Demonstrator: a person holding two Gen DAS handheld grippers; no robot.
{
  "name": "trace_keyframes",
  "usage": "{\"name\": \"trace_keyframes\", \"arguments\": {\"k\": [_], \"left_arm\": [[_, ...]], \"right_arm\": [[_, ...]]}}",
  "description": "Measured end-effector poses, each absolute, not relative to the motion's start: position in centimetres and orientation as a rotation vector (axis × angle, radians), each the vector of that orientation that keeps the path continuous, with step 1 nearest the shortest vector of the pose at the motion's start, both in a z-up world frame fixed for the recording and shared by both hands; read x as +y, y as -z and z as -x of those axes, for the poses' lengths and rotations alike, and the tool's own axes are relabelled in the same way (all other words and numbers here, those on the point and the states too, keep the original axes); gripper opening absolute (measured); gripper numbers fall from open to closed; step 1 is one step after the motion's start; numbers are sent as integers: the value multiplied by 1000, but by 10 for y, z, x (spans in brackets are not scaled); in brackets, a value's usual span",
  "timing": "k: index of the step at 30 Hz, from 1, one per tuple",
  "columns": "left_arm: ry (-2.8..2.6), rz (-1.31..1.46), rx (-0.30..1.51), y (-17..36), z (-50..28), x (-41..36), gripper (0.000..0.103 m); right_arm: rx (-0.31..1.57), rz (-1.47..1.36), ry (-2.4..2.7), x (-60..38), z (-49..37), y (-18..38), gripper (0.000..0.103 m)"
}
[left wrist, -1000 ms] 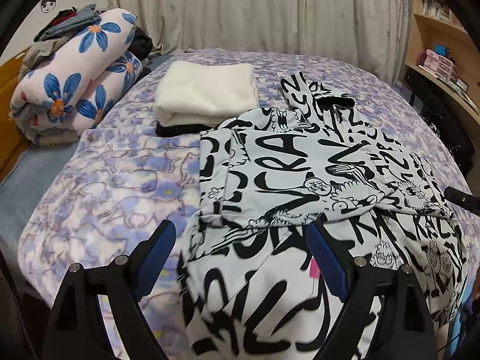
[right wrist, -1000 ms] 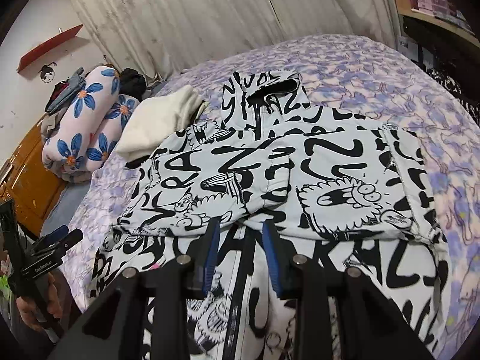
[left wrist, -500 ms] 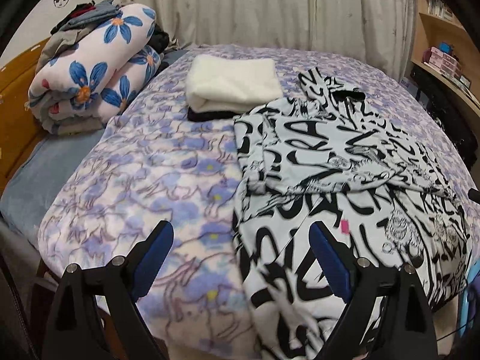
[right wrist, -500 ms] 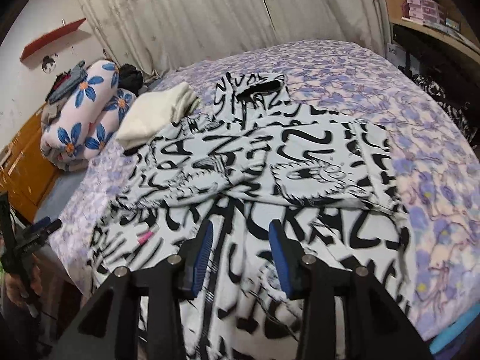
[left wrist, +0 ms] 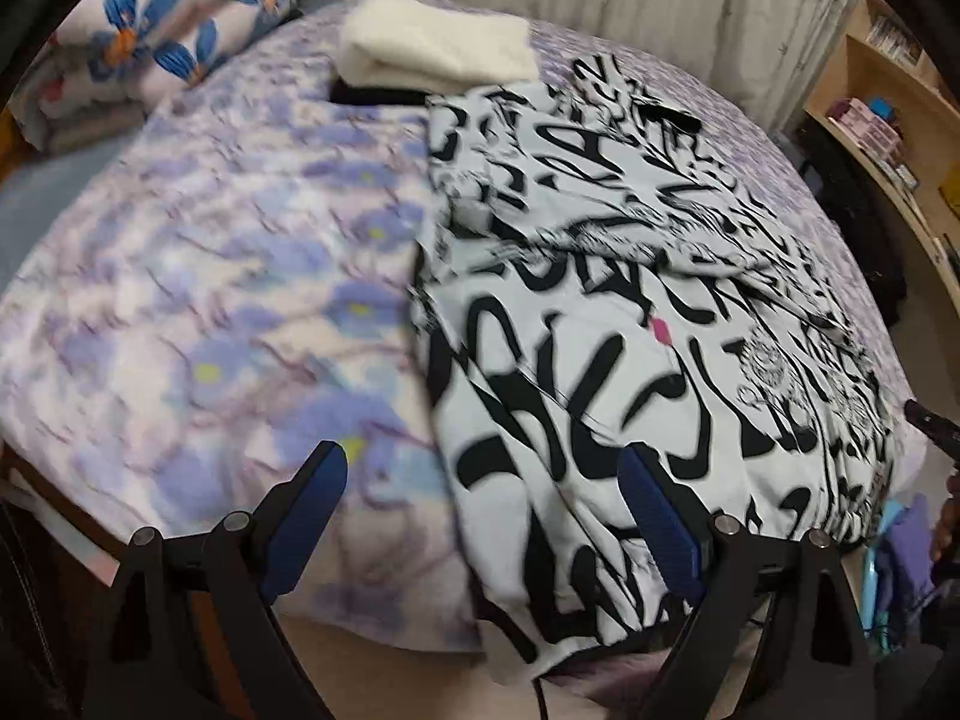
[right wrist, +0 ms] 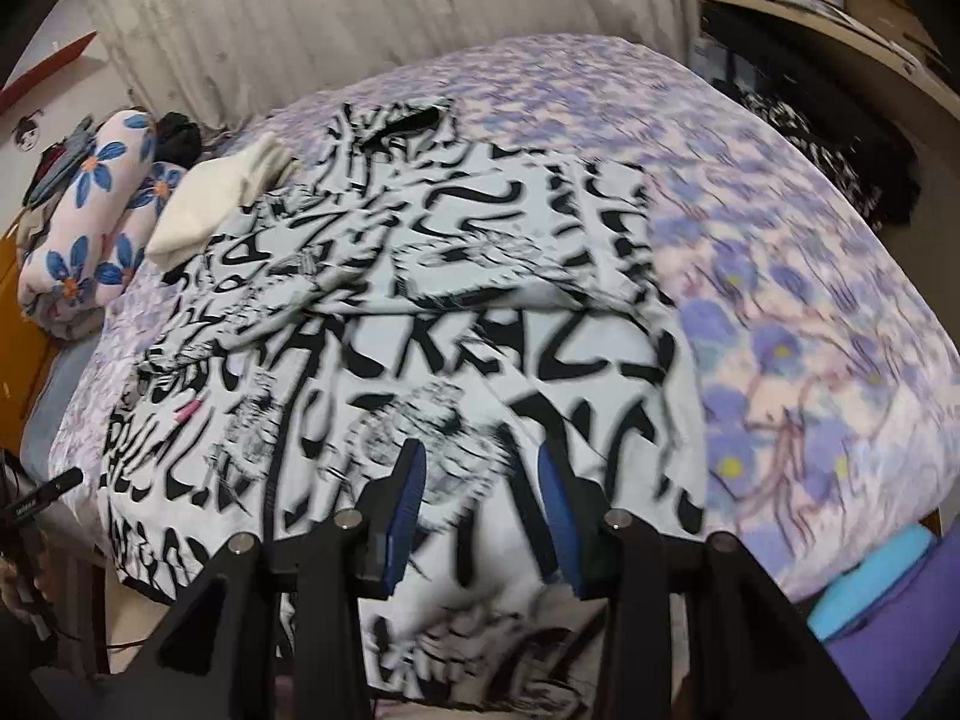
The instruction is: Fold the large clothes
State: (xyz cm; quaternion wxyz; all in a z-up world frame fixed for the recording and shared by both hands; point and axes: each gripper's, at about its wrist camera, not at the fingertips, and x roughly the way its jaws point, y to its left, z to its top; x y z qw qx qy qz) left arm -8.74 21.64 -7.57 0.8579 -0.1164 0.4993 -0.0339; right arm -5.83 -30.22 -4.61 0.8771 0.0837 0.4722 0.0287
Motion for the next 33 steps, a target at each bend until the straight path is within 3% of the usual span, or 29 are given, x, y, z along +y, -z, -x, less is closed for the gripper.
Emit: {"name": "trace_keyframes", "arguments": {"k": [15,19,28,33], "left_arm": [[162,274,1062,118,87,195,90],[211,257,1070,119,92,185,84],[253,284,1060,121,102,177,83],[276,301,1065,127,104,176,77]], "right_arm": [[1017,-226,-45,-358,74,81,39],[1036,-242,-51,-366,77,92,39],[1046,-223,-107,-366,84,97,47],[1056,-228,-129,-370,90,101,48]]}}
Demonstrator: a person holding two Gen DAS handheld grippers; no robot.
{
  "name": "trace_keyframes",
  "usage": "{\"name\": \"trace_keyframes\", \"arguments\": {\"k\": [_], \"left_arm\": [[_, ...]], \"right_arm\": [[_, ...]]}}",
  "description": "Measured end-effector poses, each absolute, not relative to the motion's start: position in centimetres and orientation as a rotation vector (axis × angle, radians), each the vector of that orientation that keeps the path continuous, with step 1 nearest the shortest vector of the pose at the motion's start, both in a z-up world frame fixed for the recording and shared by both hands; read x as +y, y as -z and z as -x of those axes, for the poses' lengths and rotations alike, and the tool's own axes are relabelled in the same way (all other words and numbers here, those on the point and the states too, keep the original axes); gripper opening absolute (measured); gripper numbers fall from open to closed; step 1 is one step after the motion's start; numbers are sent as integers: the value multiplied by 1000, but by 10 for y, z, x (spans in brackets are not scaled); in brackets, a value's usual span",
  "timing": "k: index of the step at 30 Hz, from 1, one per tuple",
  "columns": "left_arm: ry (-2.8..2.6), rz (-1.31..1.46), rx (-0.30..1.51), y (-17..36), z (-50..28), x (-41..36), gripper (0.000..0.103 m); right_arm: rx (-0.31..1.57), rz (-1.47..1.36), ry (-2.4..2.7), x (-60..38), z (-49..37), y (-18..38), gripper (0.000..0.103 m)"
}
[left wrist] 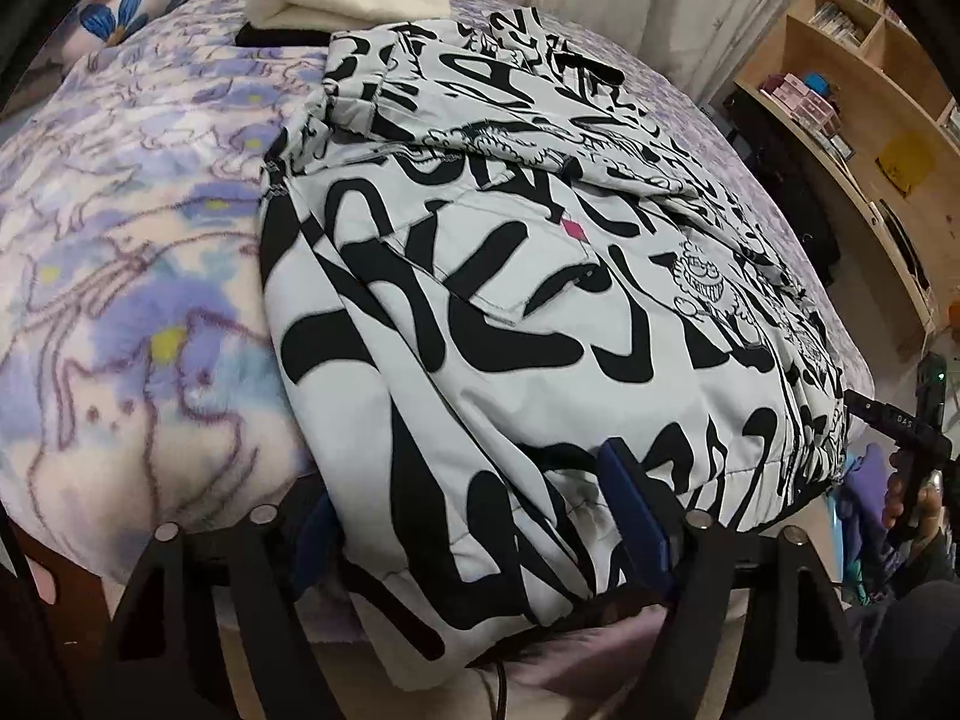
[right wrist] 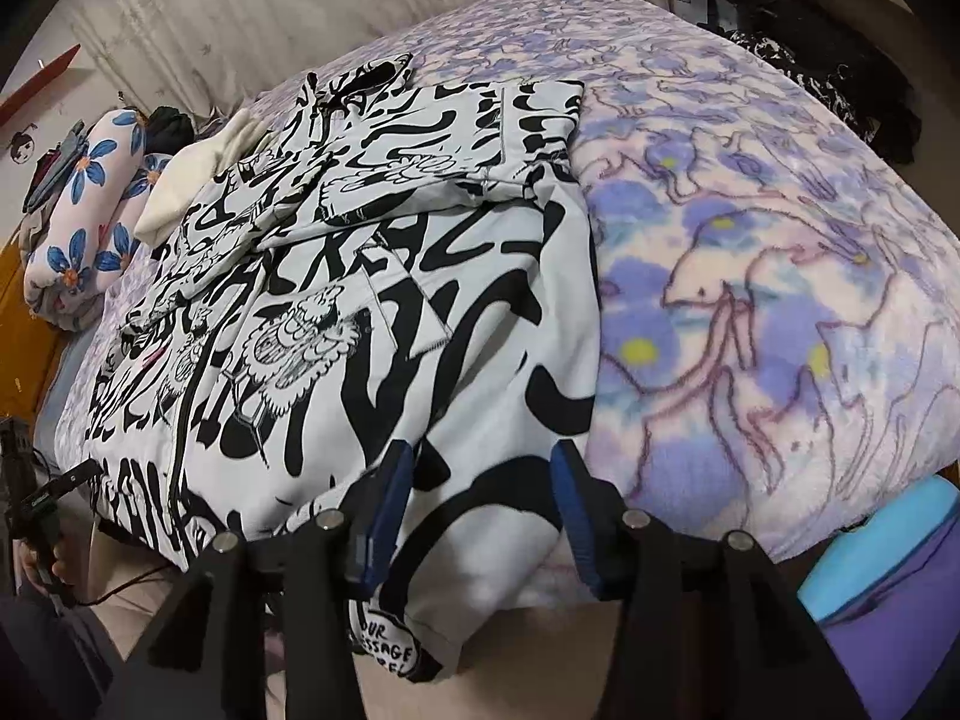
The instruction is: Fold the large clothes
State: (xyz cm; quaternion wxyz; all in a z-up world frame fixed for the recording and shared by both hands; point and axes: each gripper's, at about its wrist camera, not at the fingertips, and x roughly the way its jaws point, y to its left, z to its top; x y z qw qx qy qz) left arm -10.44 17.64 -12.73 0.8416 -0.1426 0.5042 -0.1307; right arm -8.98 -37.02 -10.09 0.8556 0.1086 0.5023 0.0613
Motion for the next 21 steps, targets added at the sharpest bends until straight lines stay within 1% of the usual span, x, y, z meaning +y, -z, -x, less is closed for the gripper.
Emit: {"name": "trace_keyframes", "arguments": {"k": [18,21], "left_arm": [[306,318,1077,132,100,178,76],[301,312,1082,132,99,177,76]], "right_arm": [[1114,-295,-216,-382,104,111,48],[1117,-294,-237,-376,104,115,52]]}}
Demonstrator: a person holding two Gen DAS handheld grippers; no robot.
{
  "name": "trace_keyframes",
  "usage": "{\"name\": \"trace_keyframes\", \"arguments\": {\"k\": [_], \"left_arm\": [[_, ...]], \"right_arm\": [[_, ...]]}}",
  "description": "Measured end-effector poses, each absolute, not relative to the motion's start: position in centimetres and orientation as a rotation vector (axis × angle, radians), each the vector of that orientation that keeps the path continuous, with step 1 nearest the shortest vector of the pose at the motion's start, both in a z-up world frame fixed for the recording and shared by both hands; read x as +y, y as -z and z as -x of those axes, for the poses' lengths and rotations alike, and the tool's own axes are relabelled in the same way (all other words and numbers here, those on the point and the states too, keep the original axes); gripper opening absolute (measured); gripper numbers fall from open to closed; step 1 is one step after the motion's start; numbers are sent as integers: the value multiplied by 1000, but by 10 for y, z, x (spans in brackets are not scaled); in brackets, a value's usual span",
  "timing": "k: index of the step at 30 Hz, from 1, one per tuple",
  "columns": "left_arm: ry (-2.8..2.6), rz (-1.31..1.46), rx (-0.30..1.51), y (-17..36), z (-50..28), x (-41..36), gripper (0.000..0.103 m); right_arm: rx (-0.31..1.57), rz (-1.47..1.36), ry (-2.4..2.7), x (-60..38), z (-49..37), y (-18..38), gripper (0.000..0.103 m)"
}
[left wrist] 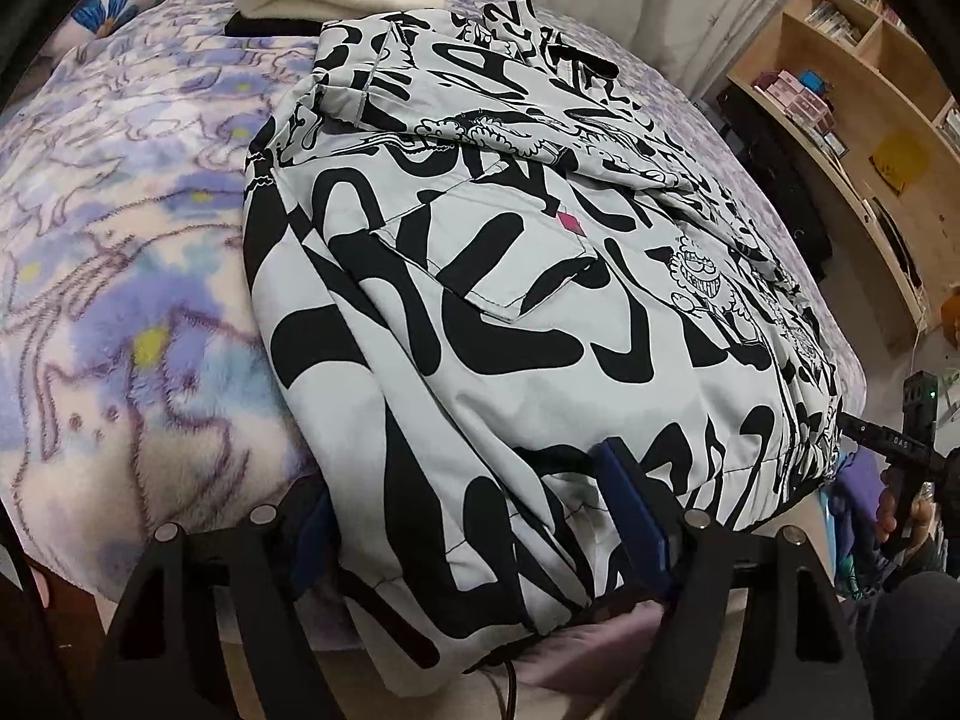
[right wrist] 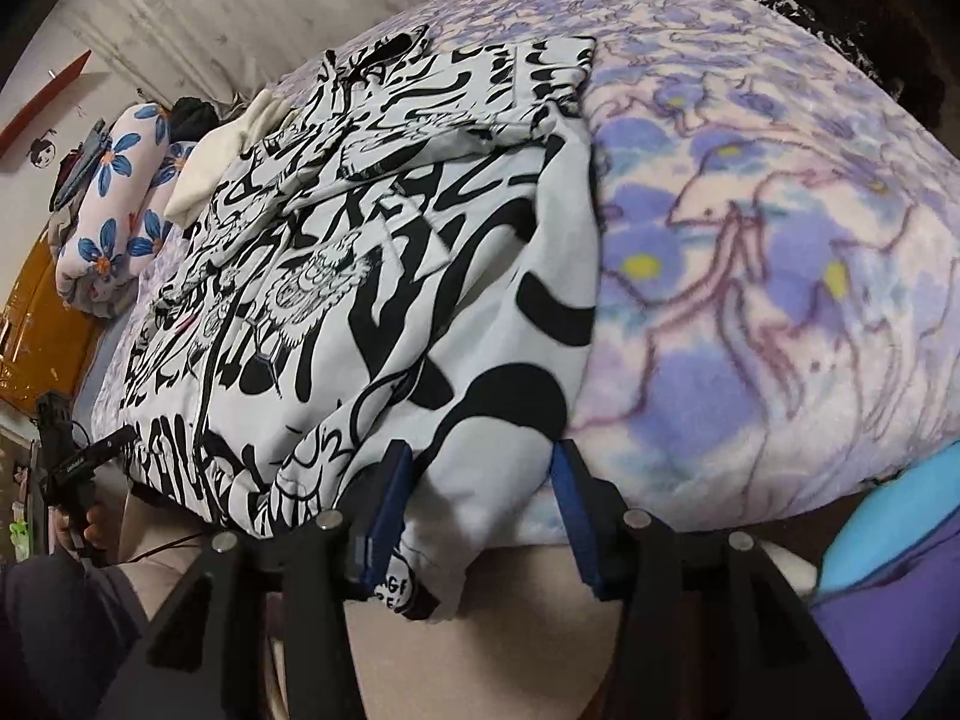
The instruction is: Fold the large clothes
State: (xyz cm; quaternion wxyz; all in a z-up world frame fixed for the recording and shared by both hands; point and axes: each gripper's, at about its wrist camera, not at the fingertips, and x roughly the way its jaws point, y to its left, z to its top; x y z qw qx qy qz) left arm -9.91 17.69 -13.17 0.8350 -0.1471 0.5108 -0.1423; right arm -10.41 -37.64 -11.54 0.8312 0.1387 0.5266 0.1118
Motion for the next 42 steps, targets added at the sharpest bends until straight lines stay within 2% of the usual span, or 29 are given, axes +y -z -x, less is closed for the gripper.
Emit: {"name": "trace_keyframes", "arguments": {"k": [1,3,4,5,6,7,8,12,16,19,21,23,26,32,37,42], "left_arm": [[300,302,1083,132,99,176,76],[297,283,1080,130,99,173,67],[292,269,1074,129,99,171,49],[282,271,1072,128,98,171,35],[274,284,1073,129,97,174,29],[277,328,1071,128,96,179,19],[290,408,1061,128,96,187,14],[291,459,1052,128,96,190,13],[286,459,1076,135,92,186,20],[274,442,1087,136,87,182,20],[265,414,1084,132,86,177,15],[244,396,1088,124,85,174,8],[229,414,1070,103,86,174,5],[257,361,1042,57,102,169,4],[277,315,1095,45,122,161,4],[284,450,1122,50,123,181,4]], "right_arm": [[1114,-296,-248,-374,103,116,54],[1113,-299,-277,-367,101,119,55],[1109,-290,-292,-361,100,120,55],[1102,-271,-304,-355,100,119,55],[1090,-261,-317,-350,100,117,55],[1075,-265,-340,-347,101,114,45],[1056,-272,-363,-344,101,110,35],[1028,-287,-389,-342,97,104,31],[1069,-303,-368,-340,89,116,34],[1081,-259,-341,-332,84,119,34],[1088,-216,-315,-326,82,117,30],[1085,-201,-295,-325,81,109,15],[1038,-184,-310,-326,86,85,10],[975,-141,-350,-331,104,40,8],[987,-102,-393,-328,124,26,8],[1002,-178,-389,-336,128,27,8]]}}
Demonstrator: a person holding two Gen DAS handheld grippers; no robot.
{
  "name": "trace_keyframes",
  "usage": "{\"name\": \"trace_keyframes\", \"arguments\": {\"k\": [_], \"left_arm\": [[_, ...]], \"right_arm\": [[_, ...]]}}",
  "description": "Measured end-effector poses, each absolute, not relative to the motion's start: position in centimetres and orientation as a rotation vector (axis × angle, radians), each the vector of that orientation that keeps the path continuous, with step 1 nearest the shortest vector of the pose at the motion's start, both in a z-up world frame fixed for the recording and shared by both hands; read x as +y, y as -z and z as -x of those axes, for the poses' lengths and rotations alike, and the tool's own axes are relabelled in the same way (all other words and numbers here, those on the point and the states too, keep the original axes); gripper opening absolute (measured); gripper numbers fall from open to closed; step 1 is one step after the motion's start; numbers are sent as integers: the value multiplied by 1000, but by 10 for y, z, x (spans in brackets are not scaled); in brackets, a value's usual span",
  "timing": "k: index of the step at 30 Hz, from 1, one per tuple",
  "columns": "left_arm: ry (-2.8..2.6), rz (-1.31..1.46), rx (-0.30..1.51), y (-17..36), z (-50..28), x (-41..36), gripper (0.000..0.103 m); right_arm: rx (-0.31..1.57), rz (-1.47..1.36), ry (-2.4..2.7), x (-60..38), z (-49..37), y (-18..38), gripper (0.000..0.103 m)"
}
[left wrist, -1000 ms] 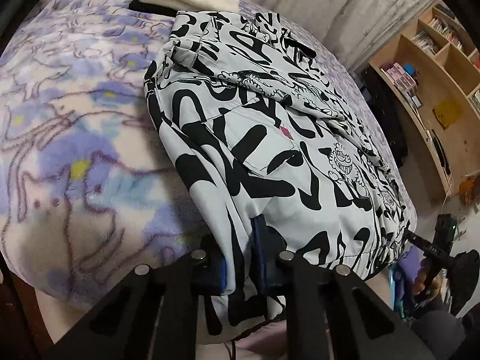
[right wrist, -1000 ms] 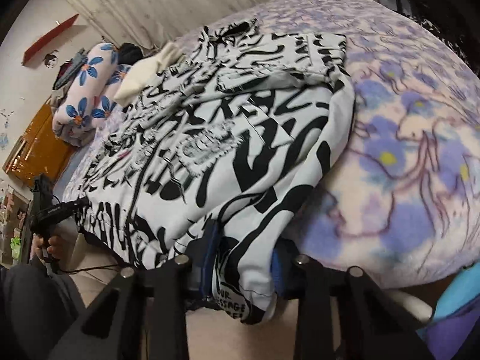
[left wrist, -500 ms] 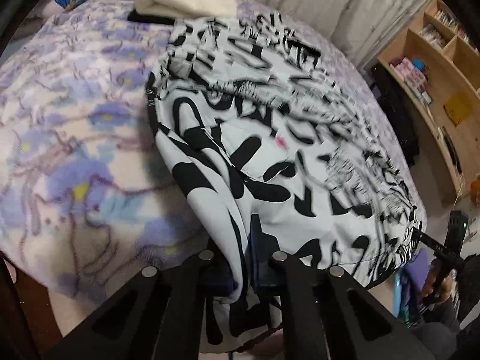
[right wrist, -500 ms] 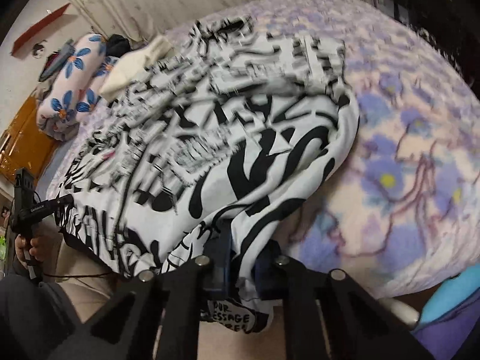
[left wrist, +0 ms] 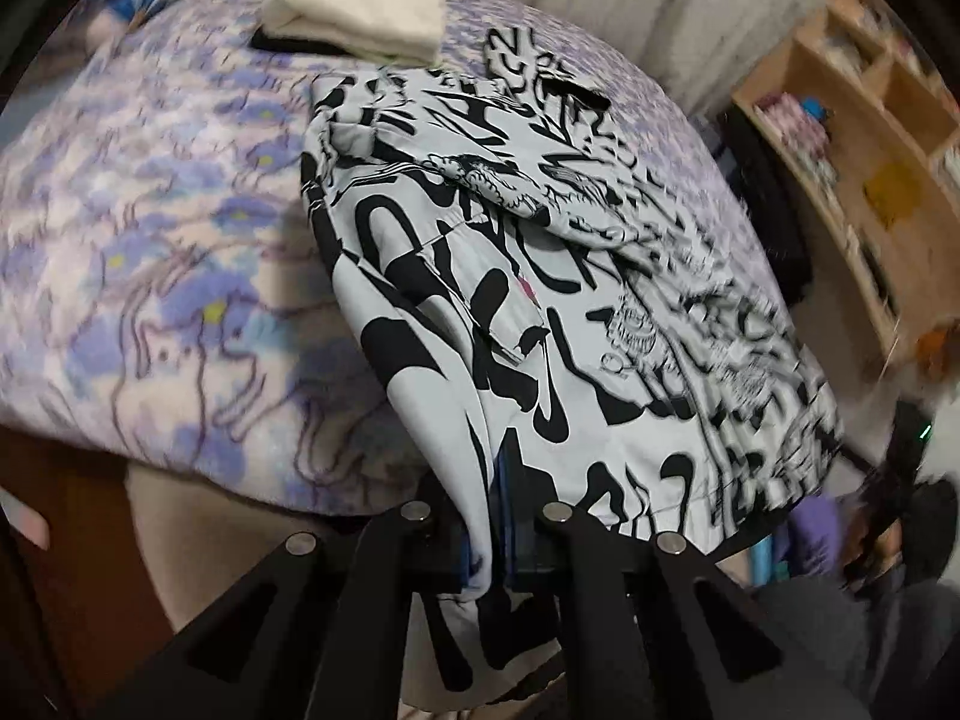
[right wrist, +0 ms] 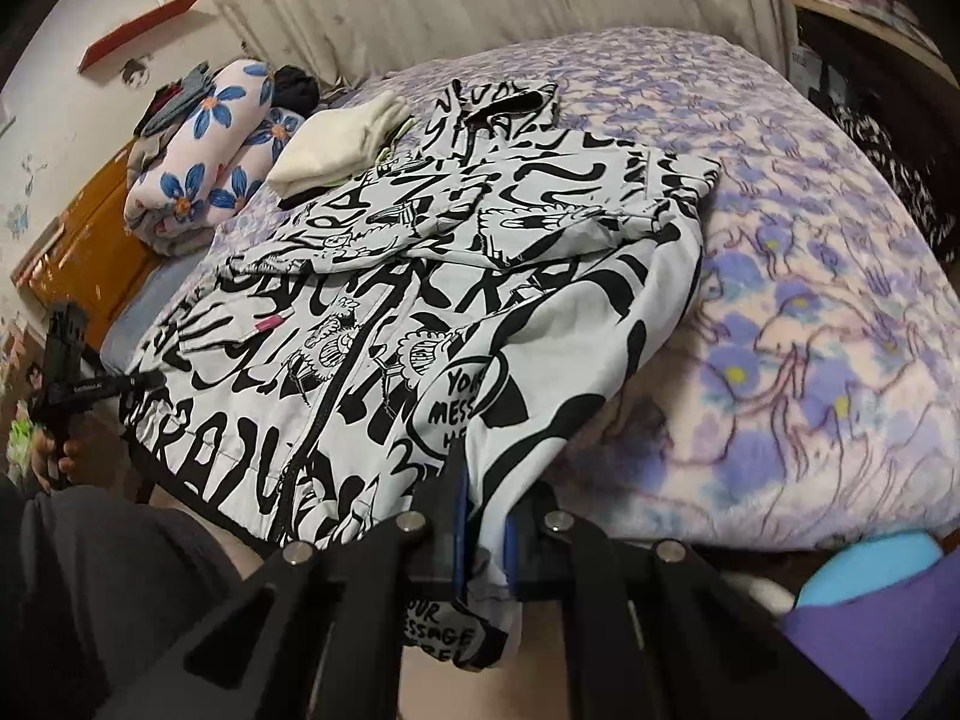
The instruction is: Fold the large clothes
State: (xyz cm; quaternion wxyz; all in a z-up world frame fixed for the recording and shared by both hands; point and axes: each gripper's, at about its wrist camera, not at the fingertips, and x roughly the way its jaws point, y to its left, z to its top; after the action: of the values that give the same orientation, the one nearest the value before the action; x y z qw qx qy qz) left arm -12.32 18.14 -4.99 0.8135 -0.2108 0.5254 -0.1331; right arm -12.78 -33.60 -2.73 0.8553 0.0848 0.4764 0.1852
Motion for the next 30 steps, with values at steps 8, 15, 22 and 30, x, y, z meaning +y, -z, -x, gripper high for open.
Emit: {"name": "trace_keyframes", "arguments": {"k": [8,15,22,30], "left_arm": [[327,533,1007,25,83,187,4],[308,567,904,-4,3,192,5],[250,594,940,3,-112,200,17],[184,676,862,24,-184,217,89]], "right_arm": [[890,-352,-410,-345,81,2,8],[803,-474,-368,-353,-1,-28,8],[863,-557,-255,-364,-105,-17,16],[864,-708,-257,-367,-174,22,65]]}}
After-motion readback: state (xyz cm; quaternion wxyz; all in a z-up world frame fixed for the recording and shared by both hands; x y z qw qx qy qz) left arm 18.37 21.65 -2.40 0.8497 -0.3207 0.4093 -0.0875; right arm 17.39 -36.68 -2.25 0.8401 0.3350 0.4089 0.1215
